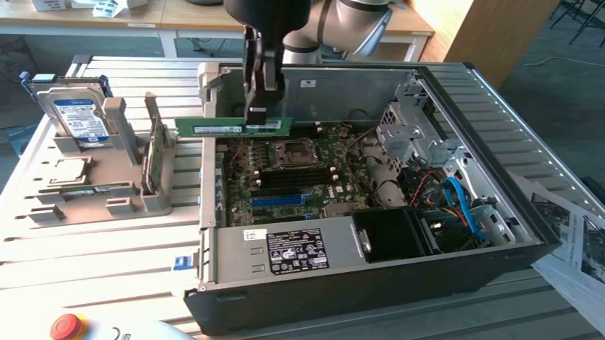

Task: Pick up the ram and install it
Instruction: 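Pick up the ram and move it above insertion slot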

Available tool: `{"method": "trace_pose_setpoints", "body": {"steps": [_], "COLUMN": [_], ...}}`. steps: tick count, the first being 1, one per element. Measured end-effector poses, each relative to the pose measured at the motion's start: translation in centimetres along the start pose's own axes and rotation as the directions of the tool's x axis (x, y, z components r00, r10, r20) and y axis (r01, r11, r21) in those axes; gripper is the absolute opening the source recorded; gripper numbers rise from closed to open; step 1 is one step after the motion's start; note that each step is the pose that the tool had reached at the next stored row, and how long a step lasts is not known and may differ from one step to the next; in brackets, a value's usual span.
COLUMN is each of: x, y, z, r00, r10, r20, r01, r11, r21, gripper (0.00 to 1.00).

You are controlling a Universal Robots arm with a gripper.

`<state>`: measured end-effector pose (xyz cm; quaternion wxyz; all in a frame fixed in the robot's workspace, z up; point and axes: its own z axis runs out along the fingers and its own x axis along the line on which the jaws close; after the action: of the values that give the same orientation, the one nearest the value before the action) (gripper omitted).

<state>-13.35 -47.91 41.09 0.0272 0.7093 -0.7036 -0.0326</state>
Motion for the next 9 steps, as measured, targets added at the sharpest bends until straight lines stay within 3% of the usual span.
{"method": "trace_pose_setpoints", "body": {"steps": [9], "x": [0.3], "y": [-1.95], "z": [-0.18], "r00": [1.0000], "r10": [0.000], "r20": [-0.0002], "r01": [0.000], "r11": [1.0000], "r21": [-0.0012], "gripper": [0.12]}}
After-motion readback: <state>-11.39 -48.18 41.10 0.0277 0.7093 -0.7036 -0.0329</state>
